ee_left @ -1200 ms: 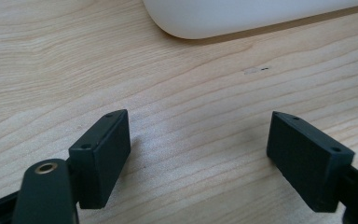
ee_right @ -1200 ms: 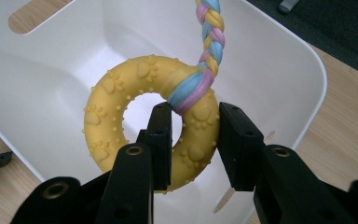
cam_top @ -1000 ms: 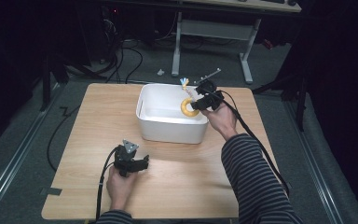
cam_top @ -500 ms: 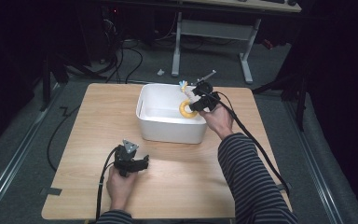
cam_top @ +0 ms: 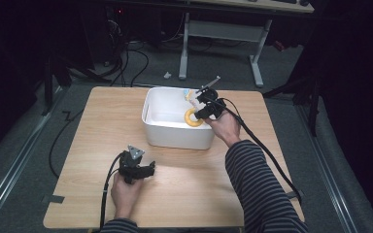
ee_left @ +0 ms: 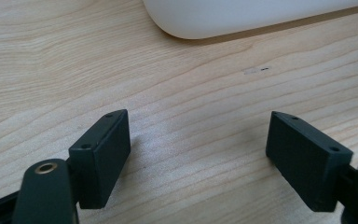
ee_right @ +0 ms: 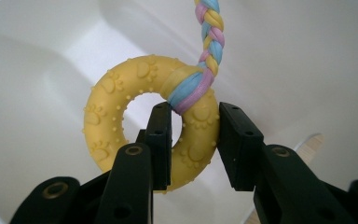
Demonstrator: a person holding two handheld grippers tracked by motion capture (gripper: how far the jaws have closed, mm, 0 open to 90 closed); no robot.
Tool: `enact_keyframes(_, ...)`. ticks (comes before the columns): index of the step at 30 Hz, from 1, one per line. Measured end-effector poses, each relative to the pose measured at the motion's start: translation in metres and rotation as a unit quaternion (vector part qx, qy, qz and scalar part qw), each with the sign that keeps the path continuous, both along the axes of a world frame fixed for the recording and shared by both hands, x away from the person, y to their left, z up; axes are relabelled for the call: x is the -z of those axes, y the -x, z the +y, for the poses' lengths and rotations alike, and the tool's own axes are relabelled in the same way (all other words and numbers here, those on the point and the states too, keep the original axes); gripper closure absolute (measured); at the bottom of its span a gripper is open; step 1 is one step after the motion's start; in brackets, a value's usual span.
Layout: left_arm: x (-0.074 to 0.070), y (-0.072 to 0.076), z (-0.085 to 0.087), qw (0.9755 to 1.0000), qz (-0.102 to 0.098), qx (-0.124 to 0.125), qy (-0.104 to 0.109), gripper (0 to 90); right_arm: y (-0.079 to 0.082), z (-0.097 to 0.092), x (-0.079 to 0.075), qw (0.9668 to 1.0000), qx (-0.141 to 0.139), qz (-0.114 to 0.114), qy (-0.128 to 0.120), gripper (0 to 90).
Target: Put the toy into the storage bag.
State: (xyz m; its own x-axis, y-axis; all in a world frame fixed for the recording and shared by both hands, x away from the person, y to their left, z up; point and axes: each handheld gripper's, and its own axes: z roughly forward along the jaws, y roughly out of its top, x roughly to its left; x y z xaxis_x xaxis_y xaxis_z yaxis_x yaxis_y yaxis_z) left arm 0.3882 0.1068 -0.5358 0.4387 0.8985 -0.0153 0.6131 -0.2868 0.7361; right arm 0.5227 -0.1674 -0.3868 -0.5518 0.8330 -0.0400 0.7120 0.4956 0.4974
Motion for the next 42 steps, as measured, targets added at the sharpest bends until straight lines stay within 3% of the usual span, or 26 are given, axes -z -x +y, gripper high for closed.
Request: enact_keyframes(42, 0.0, -0.001, 0.0, 1.0, 0.0, -0.001, 0.0, 22.6, 0.014, 0.01, 0.005, 0.9988, -0.042, 0.026, 0.006, 67.1)
